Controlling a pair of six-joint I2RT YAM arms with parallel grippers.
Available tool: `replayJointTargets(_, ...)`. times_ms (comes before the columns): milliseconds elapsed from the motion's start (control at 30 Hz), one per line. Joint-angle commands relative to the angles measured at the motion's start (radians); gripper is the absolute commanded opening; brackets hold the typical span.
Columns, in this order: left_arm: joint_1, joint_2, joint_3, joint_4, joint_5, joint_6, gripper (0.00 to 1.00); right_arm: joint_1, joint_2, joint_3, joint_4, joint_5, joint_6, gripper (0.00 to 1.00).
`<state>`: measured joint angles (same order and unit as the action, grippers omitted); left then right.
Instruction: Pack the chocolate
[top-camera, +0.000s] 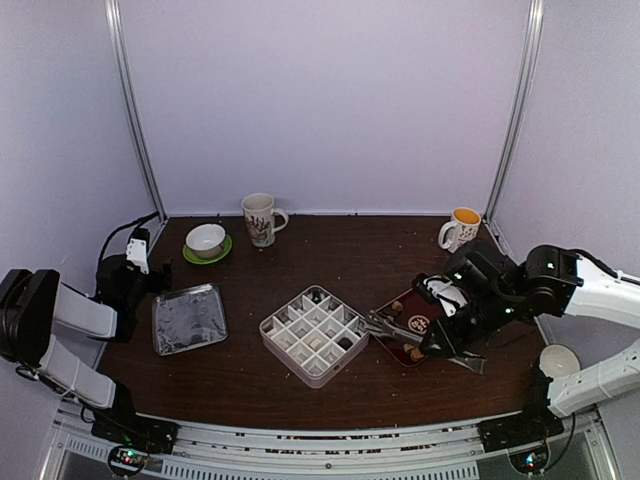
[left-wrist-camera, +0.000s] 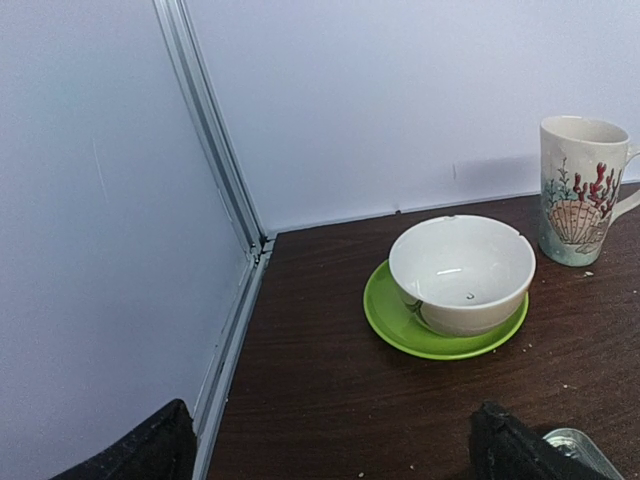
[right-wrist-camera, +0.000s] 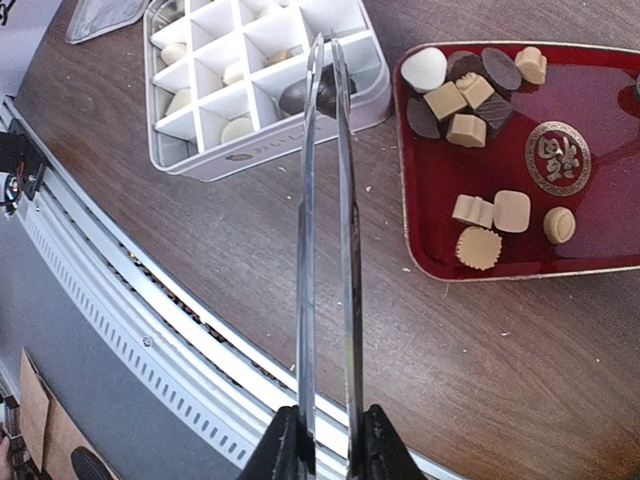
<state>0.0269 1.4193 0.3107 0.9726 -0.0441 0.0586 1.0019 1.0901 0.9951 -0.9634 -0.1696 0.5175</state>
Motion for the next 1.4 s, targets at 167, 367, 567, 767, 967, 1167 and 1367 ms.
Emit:
replayJointTargets(167,0.008,0.003,0.008,0.058,0.013,0.006,0.98,0.042,-0.026,-0.005,0.114,-0.111,-0.035,0.20)
replayJointTargets(367,0.007,0.003,0.008,0.058,0.012,0.007,0.98,0.081,-0.005,0.005,0.188,-0.153,-0.038,0.21)
replayJointTargets(567,0.008,0.003,0.008,0.058,0.011,0.007,0.98,0.115,0.063,0.024,0.193,-0.159,-0.056,0.21)
replayJointTargets(767,0.008,0.002,0.008,0.057,0.012,0.007,0.98,0.147,0.112,0.030,0.197,-0.152,-0.069,0.21)
replayJointTargets(967,0.008,0.003,0.008,0.058,0.012,0.007,0.98,0.158,0.144,0.038,0.215,-0.147,-0.073,0.22)
replayJointTargets(1167,0.008,0.003,0.008,0.057,0.012,0.007,0.98,0.163,0.183,0.054,0.231,-0.137,-0.081,0.25)
replayJointTargets(1367,0.007,0.003,0.008,0.057,0.013,0.007,0.98,0.165,0.218,0.074,0.225,-0.134,-0.092,0.30)
